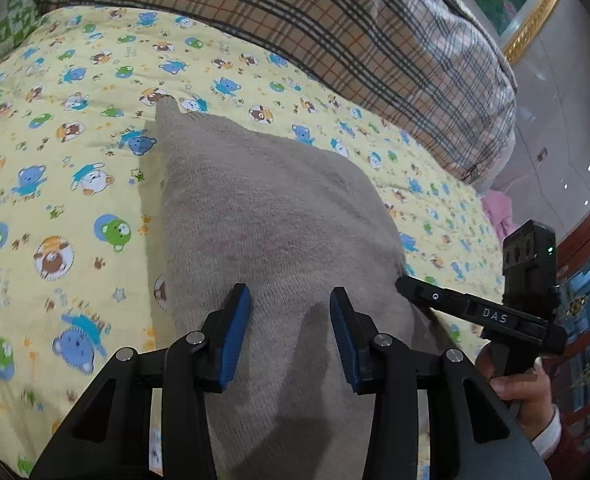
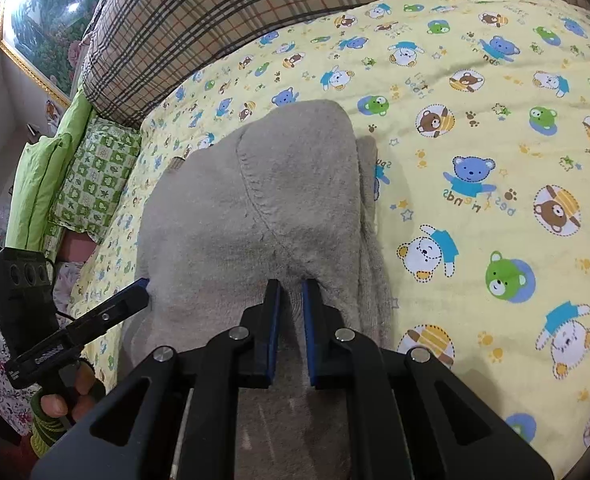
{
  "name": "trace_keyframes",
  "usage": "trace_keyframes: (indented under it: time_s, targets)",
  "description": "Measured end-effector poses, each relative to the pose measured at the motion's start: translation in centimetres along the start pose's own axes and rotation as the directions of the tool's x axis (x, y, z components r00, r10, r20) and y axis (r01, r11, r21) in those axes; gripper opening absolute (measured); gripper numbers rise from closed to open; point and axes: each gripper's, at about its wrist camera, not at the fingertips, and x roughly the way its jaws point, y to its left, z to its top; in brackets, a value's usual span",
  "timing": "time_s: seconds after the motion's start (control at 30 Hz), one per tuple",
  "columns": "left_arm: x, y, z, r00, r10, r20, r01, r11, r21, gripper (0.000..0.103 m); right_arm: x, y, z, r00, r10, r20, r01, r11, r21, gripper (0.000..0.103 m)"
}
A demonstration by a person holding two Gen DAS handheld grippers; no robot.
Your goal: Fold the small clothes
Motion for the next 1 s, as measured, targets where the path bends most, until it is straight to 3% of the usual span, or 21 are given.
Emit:
trace_keyframes:
  time_s: [0.27,0.37,0.43,0.53,1.0]
  targets:
    - [-5.3,-1.1,-4.4,0.998,-0.069,0.014,0.069,0.998,-0.003,0.042,-4.2,2.0,-2.2,1.0,-0.005,0.018,0.006,0.998,-0.065,0.016]
    - [-6.2,-1.8,-7.0,0.995,-0.101,-0.018,0.101,0.995,0.004,0.042,-5.7,2.5,-4.3,1.0,0.003,0.005,-0.003,0.995,-0.1,0.025]
    - [-6.1,-1.8,-8.5,0.996,-0.08,-0.038,0.08,0.997,0.009,0.042,-6.0,2.4,-5.6,1.0,-0.018,-0.009,0.017,0.994,-0.111,0.03]
    - [-5.0,-0.8,-9.7,0.996,-0.054,-0.069,0.052,0.998,-0.034,0.042,-5.7,1.5,-7.3,0.995,-0.095,-0.024,0.091,0.987,-0.135,0.03]
    - [-4.4,-1.2,-10.3,0.998,0.021,-0.052,-0.022,0.999,-0.024,0.042,-5.7,0.6,-8.4,0.997,-0.076,-0.004,0.075,0.987,-0.14,0.03]
